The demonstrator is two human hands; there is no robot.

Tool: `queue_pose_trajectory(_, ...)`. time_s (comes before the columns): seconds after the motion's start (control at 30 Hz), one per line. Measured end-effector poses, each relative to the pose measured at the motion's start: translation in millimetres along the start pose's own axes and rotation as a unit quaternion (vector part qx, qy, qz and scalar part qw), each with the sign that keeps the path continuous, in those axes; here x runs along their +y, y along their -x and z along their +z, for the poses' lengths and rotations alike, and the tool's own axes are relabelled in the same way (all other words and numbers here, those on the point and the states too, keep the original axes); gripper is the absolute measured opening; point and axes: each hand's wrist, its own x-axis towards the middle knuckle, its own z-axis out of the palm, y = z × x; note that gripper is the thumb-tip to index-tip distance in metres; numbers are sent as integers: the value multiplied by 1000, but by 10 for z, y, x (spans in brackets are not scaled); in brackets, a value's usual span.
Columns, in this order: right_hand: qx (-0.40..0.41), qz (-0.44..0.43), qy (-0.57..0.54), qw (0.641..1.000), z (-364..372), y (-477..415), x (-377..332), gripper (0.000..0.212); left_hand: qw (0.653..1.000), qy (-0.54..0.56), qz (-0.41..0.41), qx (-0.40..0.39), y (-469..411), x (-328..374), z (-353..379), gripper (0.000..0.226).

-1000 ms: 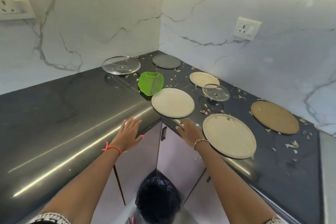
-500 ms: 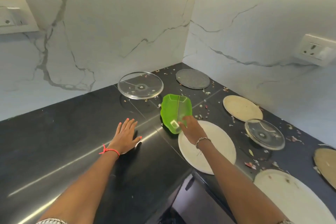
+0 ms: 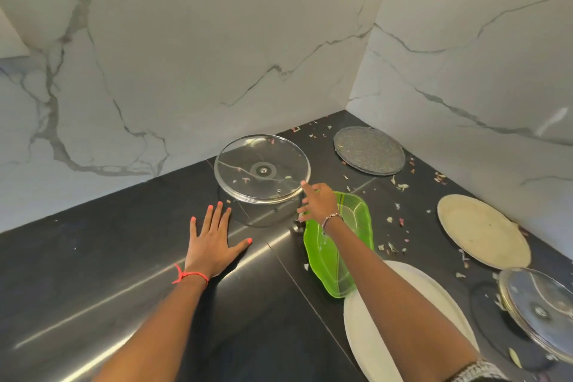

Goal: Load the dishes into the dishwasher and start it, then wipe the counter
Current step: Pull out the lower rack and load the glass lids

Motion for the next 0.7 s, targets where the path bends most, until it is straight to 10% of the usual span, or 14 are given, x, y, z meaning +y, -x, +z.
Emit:
queue_pose_trajectory(0.4,-69,169,-319,930,471,-346,-27,22,1000,-12,-9,-7,-25,-17,24,109)
queue_pose_trajectory(0.7,-31,150,-349,924,472,-349,-32,30,1000,-26,-5,-4,-41,-14,36,119)
